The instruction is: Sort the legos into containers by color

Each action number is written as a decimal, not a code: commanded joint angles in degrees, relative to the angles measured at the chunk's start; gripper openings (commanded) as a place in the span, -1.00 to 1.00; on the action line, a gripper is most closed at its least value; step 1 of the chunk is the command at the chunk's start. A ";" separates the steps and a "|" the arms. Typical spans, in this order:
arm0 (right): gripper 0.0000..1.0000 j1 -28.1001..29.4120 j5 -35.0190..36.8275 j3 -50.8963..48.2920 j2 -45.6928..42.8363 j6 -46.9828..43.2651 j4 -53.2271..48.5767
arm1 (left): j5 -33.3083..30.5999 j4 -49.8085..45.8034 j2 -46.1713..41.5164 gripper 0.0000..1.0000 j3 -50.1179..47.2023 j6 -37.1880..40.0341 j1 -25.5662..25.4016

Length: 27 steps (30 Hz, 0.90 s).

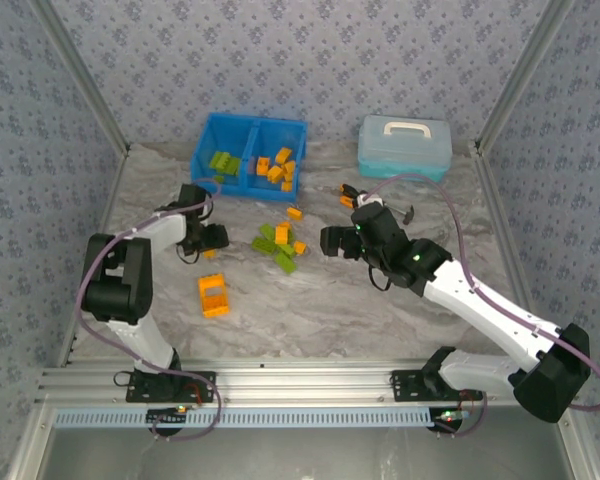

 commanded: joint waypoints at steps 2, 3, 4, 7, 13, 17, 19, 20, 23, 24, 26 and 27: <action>1.00 -0.24 0.06 -0.65 -1.00 1.23 -0.43 | 0.55 1.39 1.03 0.18 -0.74 0.00 -0.11; 1.00 -0.21 -0.02 -0.52 -0.89 1.18 -0.38 | 0.42 1.50 0.93 0.12 -1.05 -0.21 -0.11; 1.00 -0.19 0.05 -0.43 -0.79 1.10 -0.42 | 0.34 1.37 0.71 0.05 -1.33 -0.40 -0.13; 1.00 -0.23 0.02 -0.25 -0.62 1.40 -0.43 | 0.03 1.26 -0.07 -0.09 -2.27 -1.00 -0.32; 1.00 -0.32 -0.31 -0.18 -0.66 2.17 -0.16 | -0.21 0.14 -3.51 -0.25 -4.09 -2.33 -1.34; 1.00 -0.33 0.06 -0.05 -0.86 2.24 -0.81 | 6.41 -0.85 -12.07 -0.25 -3.74 -4.08 -1.81; 1.00 -0.30 0.15 -0.10 -0.94 2.24 -0.82 | 7.44 -0.95 -17.51 -0.25 -2.33 -5.46 -2.94; 1.00 -0.33 0.15 -0.08 -0.94 2.21 -0.67 | 7.37 -0.35 -19.98 -0.25 -1.27 -6.11 -3.98; 1.00 -0.41 0.33 -0.20 -0.69 2.35 0.40 | 5.60 3.32 -23.76 -0.25 2.14 -7.95 -8.38; 1.00 -0.43 0.18 -0.05 -0.58 2.58 0.64 | 4.38 4.71 -23.66 -0.25 3.22 -8.27 -9.92; 1.00 -0.60 -0.61 -0.03 -0.33 3.11 1.11 | 1.23 6.59 -21.29 -0.25 7.22 -8.13 -13.26; 1.00 -0.65 -1.16 0.05 -0.23 3.25 1.28 | 0.13 6.61 -19.52 -0.25 9.60 -7.62 -14.34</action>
